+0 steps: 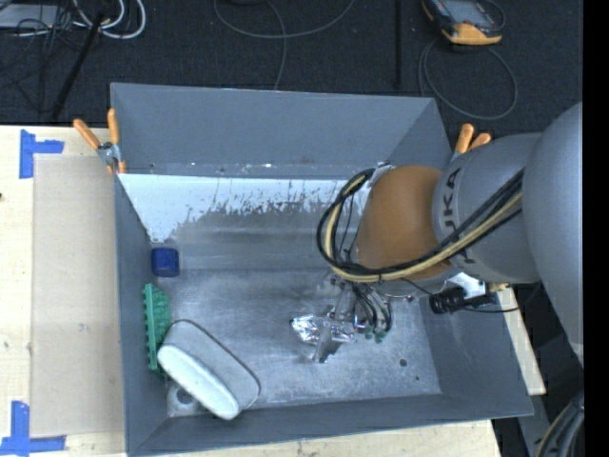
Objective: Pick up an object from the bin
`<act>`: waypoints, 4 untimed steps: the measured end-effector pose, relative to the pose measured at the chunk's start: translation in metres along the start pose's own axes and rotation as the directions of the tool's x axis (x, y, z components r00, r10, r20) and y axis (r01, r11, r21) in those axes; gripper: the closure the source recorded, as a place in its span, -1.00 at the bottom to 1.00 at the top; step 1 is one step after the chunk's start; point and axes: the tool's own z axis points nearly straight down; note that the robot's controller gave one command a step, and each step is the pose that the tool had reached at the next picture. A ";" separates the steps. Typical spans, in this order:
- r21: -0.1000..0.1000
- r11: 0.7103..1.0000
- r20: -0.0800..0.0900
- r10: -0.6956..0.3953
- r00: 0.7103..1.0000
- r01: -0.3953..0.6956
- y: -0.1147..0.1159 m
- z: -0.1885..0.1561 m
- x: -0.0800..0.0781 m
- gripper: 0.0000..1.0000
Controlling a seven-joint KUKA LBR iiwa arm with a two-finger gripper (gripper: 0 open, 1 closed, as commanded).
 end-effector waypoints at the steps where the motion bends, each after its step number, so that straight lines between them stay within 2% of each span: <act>1: 0.001 0.993 -0.004 0.114 0.993 -0.114 -0.011 -0.010 0.010 -1.00; 2: -0.001 0.926 -0.002 0.378 0.926 -0.378 -0.004 0.026 -0.002 -1.00; 3: 0.001 0.927 -0.002 0.374 0.927 -0.374 -0.004 0.025 -0.002 -1.00; 4: -0.006 0.928 0.008 0.374 0.928 -0.373 -0.003 0.021 -0.005 1.00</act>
Offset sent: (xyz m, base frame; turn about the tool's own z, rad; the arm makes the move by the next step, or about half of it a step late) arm -0.0113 -0.0096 0.0108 0.1173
